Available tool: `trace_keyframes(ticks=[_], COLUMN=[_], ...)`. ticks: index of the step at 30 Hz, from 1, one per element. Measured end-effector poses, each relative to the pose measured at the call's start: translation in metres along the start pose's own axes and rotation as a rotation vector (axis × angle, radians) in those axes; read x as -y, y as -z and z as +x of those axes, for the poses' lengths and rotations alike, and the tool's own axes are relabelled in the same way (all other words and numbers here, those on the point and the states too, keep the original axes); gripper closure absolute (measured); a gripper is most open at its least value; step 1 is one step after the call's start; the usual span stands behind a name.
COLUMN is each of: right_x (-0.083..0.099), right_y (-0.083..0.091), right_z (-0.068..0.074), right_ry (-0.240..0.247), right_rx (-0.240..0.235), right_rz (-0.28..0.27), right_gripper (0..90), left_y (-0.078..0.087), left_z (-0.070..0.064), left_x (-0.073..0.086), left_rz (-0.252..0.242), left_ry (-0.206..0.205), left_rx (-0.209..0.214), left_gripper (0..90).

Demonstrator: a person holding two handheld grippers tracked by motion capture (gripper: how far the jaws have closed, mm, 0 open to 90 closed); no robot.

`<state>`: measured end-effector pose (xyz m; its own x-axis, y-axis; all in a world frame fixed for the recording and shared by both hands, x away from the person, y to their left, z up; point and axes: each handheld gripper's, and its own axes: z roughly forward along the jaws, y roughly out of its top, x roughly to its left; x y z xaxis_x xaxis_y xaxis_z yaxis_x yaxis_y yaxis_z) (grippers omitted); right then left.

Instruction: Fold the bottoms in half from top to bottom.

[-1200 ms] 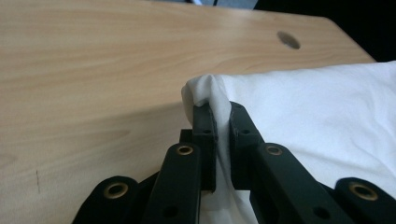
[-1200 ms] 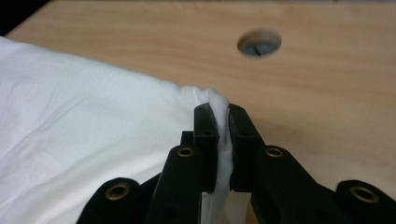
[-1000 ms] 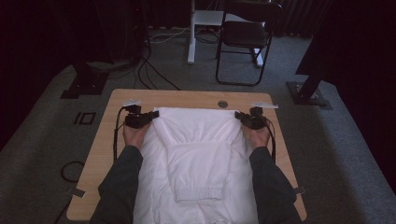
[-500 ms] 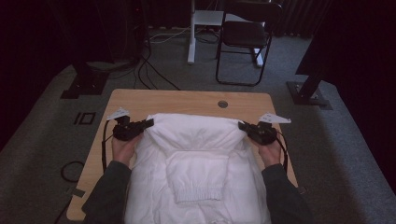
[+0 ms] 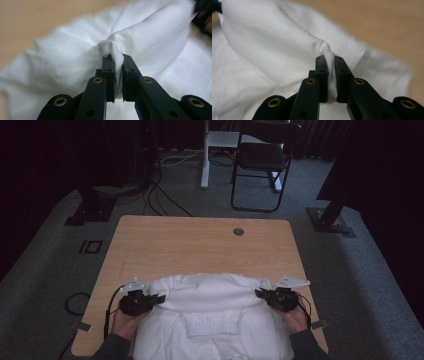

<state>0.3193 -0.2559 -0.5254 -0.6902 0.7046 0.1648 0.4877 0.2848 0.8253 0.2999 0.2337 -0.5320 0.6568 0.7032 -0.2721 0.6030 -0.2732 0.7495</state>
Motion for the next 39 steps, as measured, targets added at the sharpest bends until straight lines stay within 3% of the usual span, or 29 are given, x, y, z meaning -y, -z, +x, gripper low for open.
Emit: trace_keyframes(ticks=[2, 4, 9, 13, 18, 21, 26, 27, 30, 35, 38, 39], right_x=[0.014, 0.022, 0.015, 0.003, -0.005, -0.017, -0.03, -0.037, -0.044, -0.056, -0.064, -0.072], right_y=[-0.01, -0.021, -0.035, -0.049, -0.06, -0.073, -0.087, -0.095, -0.103, -0.109, -0.093, -0.076], right_z=[0.005, 0.011, 0.009, 0.0, -0.012, -0.024, -0.036, -0.042, -0.047, -0.051, -0.049, -0.05], right_ry=[0.004, 0.041, 0.011, -0.026, -0.062, -0.084, -0.1, -0.132, -0.16, -0.149, -0.136, -0.141], right_rx=[0.021, 0.047, 0.071, 0.108, 0.131, 0.143, 0.177, 0.19, 0.204, 0.21, 0.21, 0.213], right_rz=[0.077, 0.141, 0.164, 0.154, 0.136, 0.132, 0.131, 0.125, 0.118, 0.145, 0.085, 0.015], right_gripper=[83.5, 83.3, 83.0, 82.9, 82.6, 82.5, 82.5, 82.6, 82.6, 84.1, 84.5, 84.6], left_y=[-0.011, -0.021, -0.032, -0.045, -0.056, -0.067, -0.079, -0.088, -0.095, -0.093, -0.069, -0.059], left_z=[-0.005, -0.009, -0.008, 0.005, 0.02, 0.035, 0.044, 0.051, 0.058, 0.066, 0.064, 0.063], left_x=[0.005, 0.005, -0.005, -0.021, -0.034, -0.049, -0.066, -0.077, -0.088, -0.102, -0.11, -0.114], left_rz=[0.053, 0.086, 0.095, 0.07, 0.052, 0.038, 0.047, 0.049, 0.051, 0.045, -0.064, -0.107], left_ry=[-0.029, -0.056, -0.083, -0.035, -0.002, 0.048, 0.043, 0.061, 0.083, 0.101, 0.102, 0.097], left_rx=[-0.037, -0.081, -0.155, -0.205, -0.228, -0.252, -0.305, -0.338, -0.37, -0.359, -0.3, -0.275], left_gripper=[83.5, 83.5, 83.6, 83.6, 83.7, 83.7, 83.6, 83.6, 83.5, 83.7, 84.2, 84.5])
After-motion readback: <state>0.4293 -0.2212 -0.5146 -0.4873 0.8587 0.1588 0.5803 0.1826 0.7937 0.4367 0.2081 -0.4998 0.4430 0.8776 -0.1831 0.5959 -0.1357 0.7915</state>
